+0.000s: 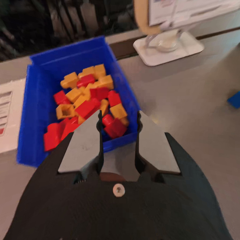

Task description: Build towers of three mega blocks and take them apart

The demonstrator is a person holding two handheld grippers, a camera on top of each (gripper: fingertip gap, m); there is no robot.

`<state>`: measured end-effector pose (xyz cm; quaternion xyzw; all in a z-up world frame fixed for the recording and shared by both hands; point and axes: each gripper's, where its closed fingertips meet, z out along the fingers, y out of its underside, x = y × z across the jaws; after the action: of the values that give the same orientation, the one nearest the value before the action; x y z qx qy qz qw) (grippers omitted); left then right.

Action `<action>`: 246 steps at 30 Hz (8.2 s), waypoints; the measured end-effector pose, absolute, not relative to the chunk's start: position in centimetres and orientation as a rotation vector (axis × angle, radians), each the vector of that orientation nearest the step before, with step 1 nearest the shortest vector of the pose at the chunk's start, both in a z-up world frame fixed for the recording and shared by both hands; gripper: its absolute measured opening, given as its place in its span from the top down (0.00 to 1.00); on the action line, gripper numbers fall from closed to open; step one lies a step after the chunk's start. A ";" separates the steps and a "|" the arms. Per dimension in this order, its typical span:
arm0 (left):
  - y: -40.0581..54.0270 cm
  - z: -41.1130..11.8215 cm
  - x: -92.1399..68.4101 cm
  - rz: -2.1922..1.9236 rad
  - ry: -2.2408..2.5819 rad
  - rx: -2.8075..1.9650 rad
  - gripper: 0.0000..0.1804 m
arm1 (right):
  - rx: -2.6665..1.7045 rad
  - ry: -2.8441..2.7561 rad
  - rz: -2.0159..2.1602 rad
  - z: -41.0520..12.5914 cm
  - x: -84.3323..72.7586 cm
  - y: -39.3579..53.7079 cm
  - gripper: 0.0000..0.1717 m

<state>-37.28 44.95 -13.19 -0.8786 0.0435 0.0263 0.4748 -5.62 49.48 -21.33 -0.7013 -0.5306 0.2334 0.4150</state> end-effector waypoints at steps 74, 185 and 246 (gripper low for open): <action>44.9 -11.1 -5.5 -0.550 0.967 -1.607 0.91 | -1.451 -1.192 1.281 -12.3 -5.6 45.0 0.81; 42.6 -14.9 -2.4 -0.966 0.996 -1.538 0.81 | -1.325 -1.370 1.400 -12.9 -5.6 42.2 0.80; 50.1 -21.9 -7.7 -0.348 1.092 -1.814 0.56 | -1.302 -1.186 1.366 -10.5 -3.9 45.3 0.81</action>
<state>-7.67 50.07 -21.91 -0.7427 0.4473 -0.1423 0.4775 -3.94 45.26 -10.50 -0.5245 -0.4776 0.5501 0.4406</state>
